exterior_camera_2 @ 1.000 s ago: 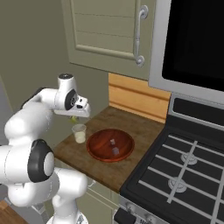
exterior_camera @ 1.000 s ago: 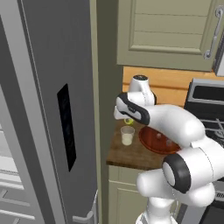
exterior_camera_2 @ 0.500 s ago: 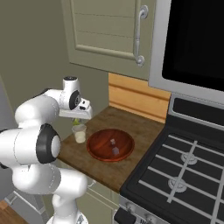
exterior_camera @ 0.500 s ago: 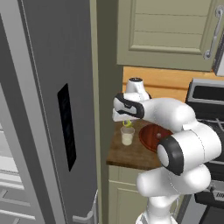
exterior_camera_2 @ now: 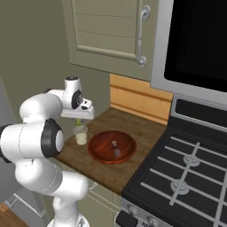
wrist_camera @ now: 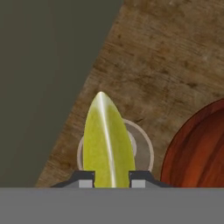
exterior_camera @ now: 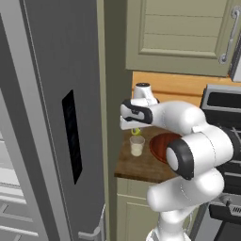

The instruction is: Grab a lemon wedge from the fridge and one ice cube from the ice bowl, and put them in the glass of lemonade.

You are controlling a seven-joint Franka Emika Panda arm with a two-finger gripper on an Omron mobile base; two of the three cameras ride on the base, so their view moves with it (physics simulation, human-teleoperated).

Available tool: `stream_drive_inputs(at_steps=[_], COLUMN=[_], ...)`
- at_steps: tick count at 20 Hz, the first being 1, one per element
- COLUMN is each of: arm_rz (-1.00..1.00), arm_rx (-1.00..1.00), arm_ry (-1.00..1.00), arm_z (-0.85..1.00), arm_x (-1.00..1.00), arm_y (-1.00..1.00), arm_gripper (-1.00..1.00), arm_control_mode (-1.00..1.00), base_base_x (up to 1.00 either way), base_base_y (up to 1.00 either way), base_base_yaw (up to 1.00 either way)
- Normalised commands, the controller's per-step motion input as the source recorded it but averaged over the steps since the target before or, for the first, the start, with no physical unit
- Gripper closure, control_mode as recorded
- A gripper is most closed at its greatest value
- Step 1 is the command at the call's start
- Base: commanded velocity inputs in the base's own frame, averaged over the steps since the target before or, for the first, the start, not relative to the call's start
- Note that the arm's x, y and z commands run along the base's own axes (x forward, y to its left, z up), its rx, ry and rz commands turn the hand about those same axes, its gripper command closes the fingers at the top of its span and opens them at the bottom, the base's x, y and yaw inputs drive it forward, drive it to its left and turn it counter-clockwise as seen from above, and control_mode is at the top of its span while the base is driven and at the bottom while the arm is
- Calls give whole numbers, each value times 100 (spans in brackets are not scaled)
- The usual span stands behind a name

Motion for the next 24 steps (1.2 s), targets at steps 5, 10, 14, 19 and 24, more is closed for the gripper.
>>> stream_drive_inputs(at_steps=[5,10,14,19,24], arm_rz=[0,0,0,0,0], arm_rx=[0,-1,-2,0,0], arm_ry=[0,0,0,0,-3], arm_z=[-1,-12,-16,-5,0], arm_x=[5,0,0,-6,-21], arm_y=[0,1,6,10,12], arm_gripper=[100,100,100,100,100], arm_control_mode=[-100,-100,-100,-100,-100], base_base_x=[0,0,0,0,0], base_base_y=[0,0,0,0,0], base_base_yaw=[0,0,0,0,0])
